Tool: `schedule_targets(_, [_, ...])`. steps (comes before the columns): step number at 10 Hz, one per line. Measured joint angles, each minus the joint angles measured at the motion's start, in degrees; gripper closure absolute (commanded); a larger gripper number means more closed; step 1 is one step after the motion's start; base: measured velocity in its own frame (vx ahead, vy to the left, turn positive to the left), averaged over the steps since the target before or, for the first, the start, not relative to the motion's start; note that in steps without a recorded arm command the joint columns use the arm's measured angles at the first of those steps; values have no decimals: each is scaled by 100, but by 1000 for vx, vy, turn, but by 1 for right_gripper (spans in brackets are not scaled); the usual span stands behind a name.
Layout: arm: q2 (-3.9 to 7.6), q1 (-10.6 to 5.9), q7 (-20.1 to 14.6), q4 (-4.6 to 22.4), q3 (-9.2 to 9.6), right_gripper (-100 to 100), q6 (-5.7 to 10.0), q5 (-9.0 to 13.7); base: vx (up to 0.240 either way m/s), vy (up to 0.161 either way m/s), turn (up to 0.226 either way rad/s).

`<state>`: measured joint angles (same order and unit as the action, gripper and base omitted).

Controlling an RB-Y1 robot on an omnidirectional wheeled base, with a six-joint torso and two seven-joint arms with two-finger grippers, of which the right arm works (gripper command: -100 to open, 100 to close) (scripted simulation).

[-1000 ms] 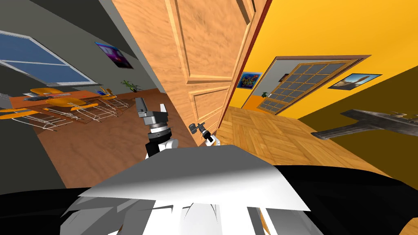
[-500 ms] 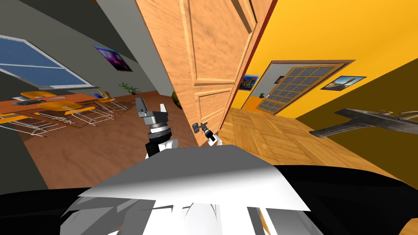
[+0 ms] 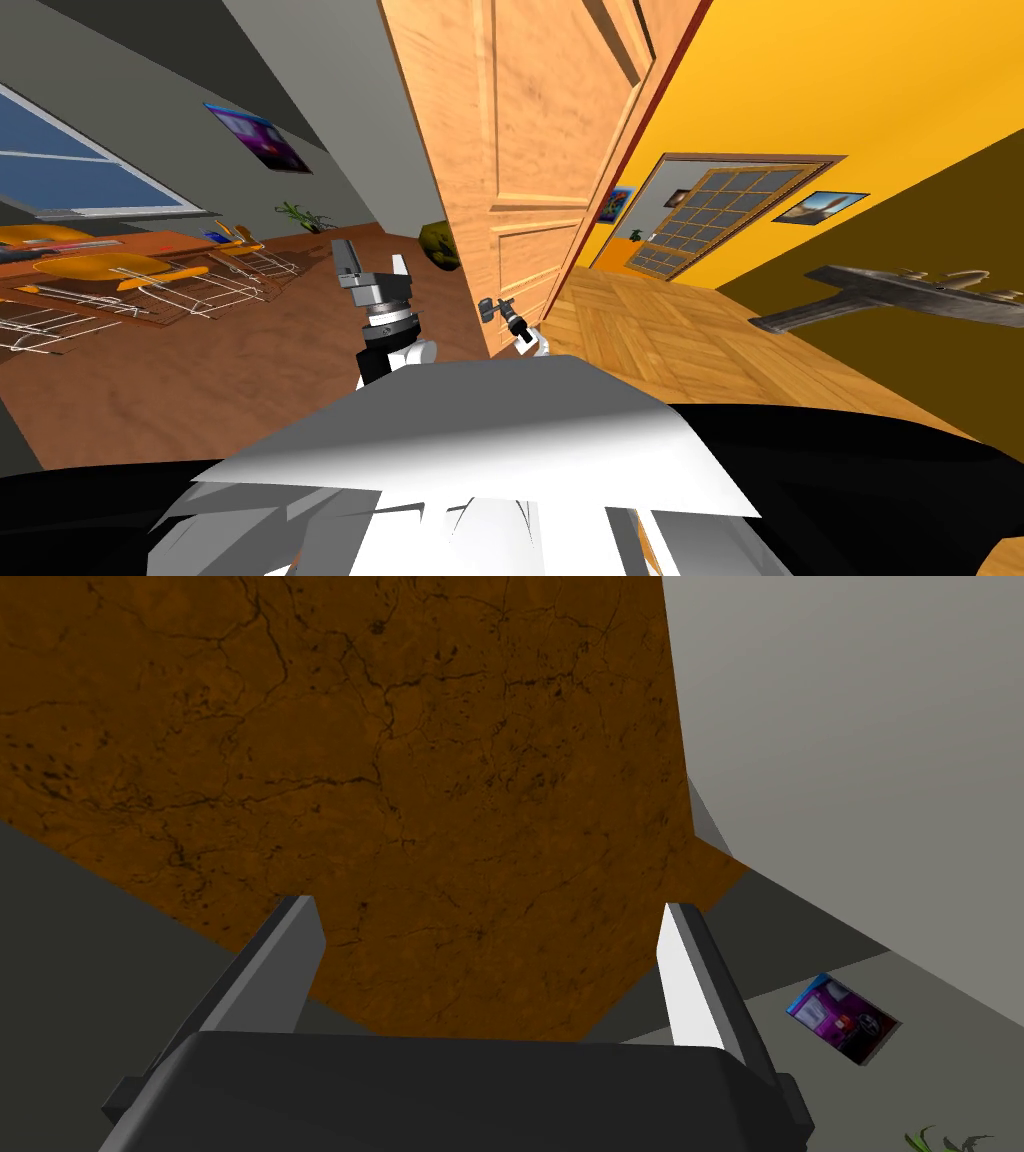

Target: Push the door open

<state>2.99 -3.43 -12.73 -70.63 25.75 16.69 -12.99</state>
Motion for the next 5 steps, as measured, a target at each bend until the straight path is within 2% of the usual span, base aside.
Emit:
schedule_targets(1, [38, 15, -11, -104, -41, 100, -89, 17, 94, 126, -36])
schedule_targets(2, [66, 19, -17, -163, -74, 100, -135, 34, 61, 62, -27])
schedule_targets(3, [25, -12, 8, -109, -118, 100, -98, 33, 51, 83, -30])
schedule_targets(4, [-14, -90, 35, 16, -194, 100, -50, 48, 64, 148, -68])
schedule_targets(5, [14, -57, 45, 8, -259, 100, -26, 70, 73, 169, -115])
